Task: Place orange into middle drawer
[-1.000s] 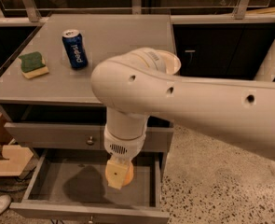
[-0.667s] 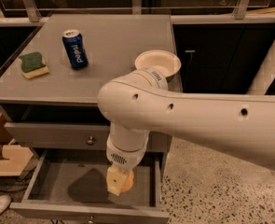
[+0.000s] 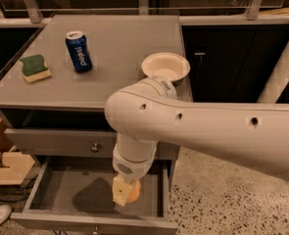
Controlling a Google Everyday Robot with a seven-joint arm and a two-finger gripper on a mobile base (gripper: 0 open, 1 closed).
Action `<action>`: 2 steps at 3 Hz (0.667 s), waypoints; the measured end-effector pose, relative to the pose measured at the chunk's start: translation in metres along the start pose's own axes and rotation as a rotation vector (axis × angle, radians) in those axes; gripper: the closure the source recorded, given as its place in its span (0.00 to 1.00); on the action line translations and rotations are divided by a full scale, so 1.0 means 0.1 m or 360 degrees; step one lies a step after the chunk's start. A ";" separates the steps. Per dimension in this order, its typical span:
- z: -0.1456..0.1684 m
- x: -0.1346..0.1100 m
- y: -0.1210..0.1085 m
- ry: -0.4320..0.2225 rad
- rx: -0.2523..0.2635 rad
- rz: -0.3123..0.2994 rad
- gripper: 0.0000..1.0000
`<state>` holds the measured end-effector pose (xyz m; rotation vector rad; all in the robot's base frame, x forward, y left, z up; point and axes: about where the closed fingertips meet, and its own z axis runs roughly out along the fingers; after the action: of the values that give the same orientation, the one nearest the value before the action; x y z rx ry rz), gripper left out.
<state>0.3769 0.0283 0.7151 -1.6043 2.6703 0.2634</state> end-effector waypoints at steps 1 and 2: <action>0.16 -0.09 0.10 -0.0009 -0.0074 0.0000 1.00; 0.54 -0.50 0.21 -0.0050 -0.0196 -0.0050 1.00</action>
Offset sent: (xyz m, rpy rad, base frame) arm -0.0024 0.0685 -0.0475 0.0971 0.1036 0.0496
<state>0.3780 0.0894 0.6700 -1.6576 2.6510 0.4574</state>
